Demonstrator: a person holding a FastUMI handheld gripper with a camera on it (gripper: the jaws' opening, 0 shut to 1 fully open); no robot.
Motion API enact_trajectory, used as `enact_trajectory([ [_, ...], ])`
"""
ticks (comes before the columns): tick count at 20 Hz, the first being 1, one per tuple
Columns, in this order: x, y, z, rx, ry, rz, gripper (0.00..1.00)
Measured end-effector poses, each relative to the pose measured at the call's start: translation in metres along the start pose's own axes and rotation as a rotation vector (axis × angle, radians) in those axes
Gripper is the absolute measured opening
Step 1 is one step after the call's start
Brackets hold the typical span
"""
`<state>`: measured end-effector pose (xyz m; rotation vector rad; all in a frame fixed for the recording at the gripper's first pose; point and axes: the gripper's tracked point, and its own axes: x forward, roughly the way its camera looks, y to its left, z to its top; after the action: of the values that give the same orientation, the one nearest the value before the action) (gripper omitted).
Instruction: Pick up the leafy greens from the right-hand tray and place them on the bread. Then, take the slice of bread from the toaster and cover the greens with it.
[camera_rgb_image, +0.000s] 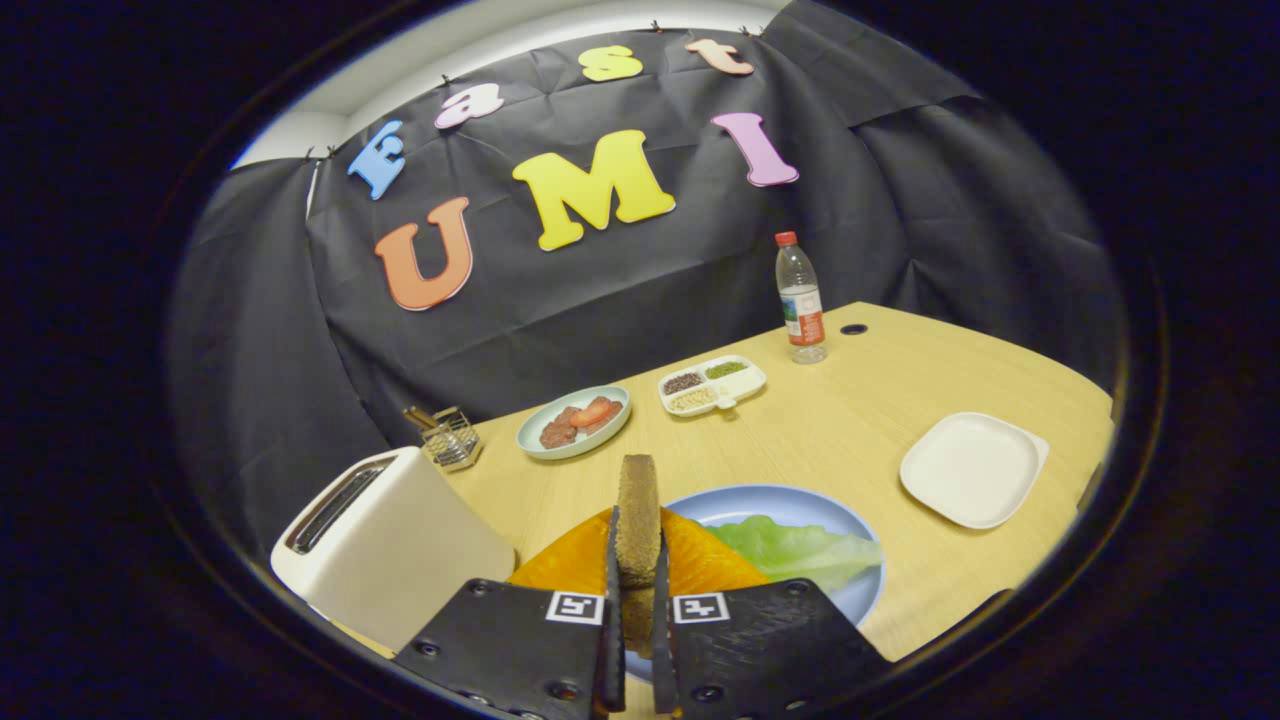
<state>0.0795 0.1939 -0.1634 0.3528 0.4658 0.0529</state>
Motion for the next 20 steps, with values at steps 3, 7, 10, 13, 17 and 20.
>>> enact_trajectory([
  [3,-0.004,-0.016,-0.004,0.012,0.017,-0.027,0.15],
  [7,-0.009,-0.034,-0.009,0.022,0.034,-0.062,0.29],
  [10,-0.015,-0.049,-0.014,0.005,0.046,-0.110,0.39],
  [13,-0.020,-0.063,-0.012,0.005,0.040,-0.146,0.53],
  [17,-0.043,-0.076,0.021,-0.042,-0.077,-0.179,0.71],
  [20,-0.070,-0.073,0.058,-0.114,-0.220,-0.173,0.86],
])
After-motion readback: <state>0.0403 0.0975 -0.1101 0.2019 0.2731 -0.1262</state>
